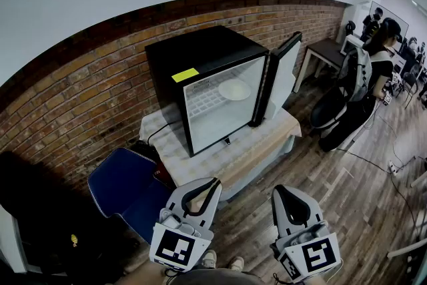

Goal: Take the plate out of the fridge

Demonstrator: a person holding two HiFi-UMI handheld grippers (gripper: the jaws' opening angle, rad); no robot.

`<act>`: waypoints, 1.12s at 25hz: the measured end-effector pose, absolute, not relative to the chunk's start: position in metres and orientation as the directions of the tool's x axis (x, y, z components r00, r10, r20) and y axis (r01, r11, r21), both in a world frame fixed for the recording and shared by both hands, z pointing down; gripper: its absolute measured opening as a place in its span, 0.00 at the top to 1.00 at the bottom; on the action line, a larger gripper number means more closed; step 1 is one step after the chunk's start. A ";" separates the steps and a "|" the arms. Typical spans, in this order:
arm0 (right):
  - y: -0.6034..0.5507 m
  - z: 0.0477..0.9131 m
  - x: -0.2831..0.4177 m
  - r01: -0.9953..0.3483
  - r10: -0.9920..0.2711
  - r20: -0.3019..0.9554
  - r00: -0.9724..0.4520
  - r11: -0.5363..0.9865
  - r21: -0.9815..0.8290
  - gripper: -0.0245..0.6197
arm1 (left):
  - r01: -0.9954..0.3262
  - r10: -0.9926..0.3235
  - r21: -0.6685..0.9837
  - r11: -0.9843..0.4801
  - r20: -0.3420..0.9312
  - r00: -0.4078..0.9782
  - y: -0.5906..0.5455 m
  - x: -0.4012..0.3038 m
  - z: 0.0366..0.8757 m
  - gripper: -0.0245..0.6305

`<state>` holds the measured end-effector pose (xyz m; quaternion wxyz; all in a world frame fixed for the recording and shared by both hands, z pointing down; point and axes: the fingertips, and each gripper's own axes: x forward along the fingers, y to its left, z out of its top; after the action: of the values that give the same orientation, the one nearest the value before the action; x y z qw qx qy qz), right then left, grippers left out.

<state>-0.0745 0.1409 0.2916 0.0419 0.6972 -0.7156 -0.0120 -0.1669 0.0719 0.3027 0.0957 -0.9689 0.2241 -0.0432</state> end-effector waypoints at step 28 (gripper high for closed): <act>0.164 0.305 -0.049 -0.995 -0.995 0.018 -0.097 0.097 0.000 0.91 | -0.457 -0.493 -0.261 -0.850 0.093 0.865 0.103 -0.135 0.320 0.92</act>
<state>-0.0486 0.1643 0.3046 0.0067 0.6718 -0.7407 0.0058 -0.1353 0.1027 0.3203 0.1159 -0.9587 0.2477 -0.0786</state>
